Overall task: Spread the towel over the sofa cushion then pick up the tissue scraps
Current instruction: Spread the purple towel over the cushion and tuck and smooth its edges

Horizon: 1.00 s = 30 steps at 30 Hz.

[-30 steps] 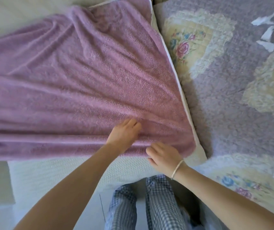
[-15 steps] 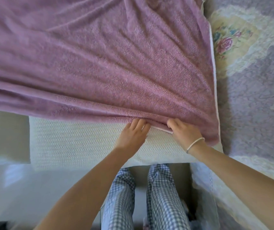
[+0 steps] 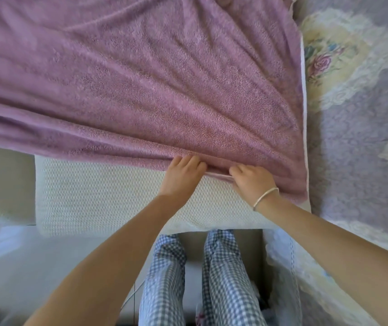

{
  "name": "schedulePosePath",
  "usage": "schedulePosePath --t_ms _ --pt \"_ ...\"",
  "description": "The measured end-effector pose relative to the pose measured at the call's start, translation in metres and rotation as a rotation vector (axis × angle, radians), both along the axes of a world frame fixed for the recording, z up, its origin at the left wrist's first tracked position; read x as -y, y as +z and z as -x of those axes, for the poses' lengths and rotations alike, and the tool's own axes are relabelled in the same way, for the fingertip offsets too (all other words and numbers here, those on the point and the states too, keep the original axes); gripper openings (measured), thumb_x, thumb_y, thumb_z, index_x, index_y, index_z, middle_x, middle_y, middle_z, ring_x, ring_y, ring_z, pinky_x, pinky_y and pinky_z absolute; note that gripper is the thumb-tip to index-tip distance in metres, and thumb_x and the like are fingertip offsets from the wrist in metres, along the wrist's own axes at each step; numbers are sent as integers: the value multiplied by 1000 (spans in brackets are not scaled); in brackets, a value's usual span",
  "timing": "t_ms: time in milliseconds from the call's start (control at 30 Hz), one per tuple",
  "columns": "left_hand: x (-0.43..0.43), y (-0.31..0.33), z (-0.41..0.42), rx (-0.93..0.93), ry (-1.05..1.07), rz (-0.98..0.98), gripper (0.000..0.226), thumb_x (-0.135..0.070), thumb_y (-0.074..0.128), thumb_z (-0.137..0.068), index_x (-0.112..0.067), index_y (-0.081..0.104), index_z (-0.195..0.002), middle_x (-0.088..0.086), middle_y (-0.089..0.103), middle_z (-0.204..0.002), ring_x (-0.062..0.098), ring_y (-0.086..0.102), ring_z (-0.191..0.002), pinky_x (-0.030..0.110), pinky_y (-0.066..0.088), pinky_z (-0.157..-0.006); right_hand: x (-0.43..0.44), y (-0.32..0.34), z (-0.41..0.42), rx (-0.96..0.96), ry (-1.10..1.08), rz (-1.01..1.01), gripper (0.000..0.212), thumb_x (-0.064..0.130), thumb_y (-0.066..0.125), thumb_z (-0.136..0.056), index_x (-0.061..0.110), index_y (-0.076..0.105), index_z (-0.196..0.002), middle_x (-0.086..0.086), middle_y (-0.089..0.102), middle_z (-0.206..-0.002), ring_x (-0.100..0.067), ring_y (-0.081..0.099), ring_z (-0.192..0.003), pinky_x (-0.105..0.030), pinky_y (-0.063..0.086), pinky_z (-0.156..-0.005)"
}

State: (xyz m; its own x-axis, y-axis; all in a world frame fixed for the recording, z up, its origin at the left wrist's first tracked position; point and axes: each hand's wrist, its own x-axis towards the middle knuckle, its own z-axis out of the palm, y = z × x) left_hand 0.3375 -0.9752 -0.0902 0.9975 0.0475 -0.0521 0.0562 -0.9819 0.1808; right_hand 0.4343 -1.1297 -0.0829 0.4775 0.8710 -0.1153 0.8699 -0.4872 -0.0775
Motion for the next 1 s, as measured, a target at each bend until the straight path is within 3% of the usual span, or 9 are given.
schedulePosePath --t_ms 167,267,467,533,600,633,767,867,1000 --pt "15 8 48 -151 -74 56 39 -10 90 -33 -20 62 -58 -6 59 -56 13 59 -52 21 47 -57 17 7 33 -111 175 67 37 16 87 -19 19 60 -44 0 54 -38 -8 54 -31 -9 35 -32" --pt "27 1 76 -162 -18 78 34 -10 86 -43 -20 59 -60 -6 56 -58 14 55 -55 24 33 -64 26 0 53 -155 172 81 25 15 77 -30 20 57 -44 1 54 -40 -8 55 -33 -9 32 -30" --pt "14 -13 80 -135 -27 21 35 -14 86 -42 -20 59 -65 -6 58 -62 15 58 -57 23 44 -59 24 -8 52 -95 105 170 43 11 85 -9 18 57 -41 3 52 -36 -10 52 -29 -9 31 -29" --pt "2 -17 80 -49 -1 -9 25 -8 69 -53 -18 54 -70 -4 57 -62 16 55 -57 24 40 -63 20 -10 52 -53 119 137 32 12 80 -22 17 59 -46 2 55 -39 -13 56 -32 -11 36 -33" --pt "-11 -18 85 0 47 -52 18 -10 58 -55 -17 53 -70 -3 56 -62 17 54 -56 26 37 -61 10 -11 58 -22 134 62 8 15 57 -48 16 58 -56 2 57 -44 -16 58 -38 -14 40 -36" --pt "-17 -18 88 12 55 -67 18 -12 56 -54 -17 52 -71 -2 56 -62 18 53 -56 27 35 -62 2 -11 61 -11 132 38 11 15 49 -52 15 55 -60 2 58 -46 -16 58 -41 -16 41 -36" --pt "-38 -22 101 106 73 -80 11 -9 44 -68 -16 50 -72 -1 56 -65 19 51 -60 28 31 -64 -43 -5 87 -31 109 39 33 20 81 -34 16 60 -59 2 59 -51 -17 59 -47 -21 44 -37" --pt "-58 -20 109 162 134 -69 11 -8 45 -70 -17 45 -76 -1 56 -65 17 49 -60 26 41 -57 -84 -2 113 -73 105 20 40 32 87 -33 16 63 -61 3 60 -53 -16 60 -48 -20 44 -38" --pt "-85 -13 115 63 197 -38 32 -4 60 -58 -16 36 -76 -1 54 -61 16 53 -54 25 46 -48 -126 -4 127 -90 13 17 34 15 89 -33 16 61 -53 0 56 -41 -16 58 -37 -16 40 -33"
